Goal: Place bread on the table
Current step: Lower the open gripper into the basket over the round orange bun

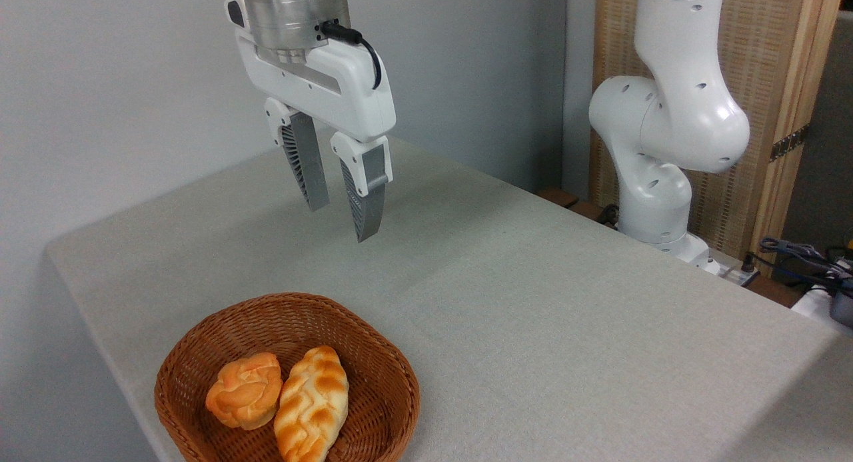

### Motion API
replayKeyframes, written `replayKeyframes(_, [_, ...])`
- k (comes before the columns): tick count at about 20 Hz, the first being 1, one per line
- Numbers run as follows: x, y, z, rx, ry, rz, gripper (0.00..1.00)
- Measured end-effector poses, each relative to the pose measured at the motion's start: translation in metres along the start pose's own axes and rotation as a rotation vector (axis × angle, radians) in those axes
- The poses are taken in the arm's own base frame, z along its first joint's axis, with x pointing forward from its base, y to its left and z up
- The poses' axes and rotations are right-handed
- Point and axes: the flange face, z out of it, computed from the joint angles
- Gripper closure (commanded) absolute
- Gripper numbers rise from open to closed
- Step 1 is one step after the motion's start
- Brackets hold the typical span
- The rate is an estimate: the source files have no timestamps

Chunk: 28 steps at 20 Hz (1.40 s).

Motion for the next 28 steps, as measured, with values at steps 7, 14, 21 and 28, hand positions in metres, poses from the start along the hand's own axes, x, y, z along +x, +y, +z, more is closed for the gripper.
replayKeyframes(7, [-0.001,-0.001,-0.001,0.001,0.001,-0.003,0.00])
replayKeyframes(14, [0.005,-0.006,0.000,0.026,0.032,-0.003,0.00])
replayKeyframes(21, [0.039,-0.033,0.049,0.125,0.150,0.004,0.00])
replayKeyframes(28, [0.064,-0.059,0.113,0.190,0.195,0.126,0.00])
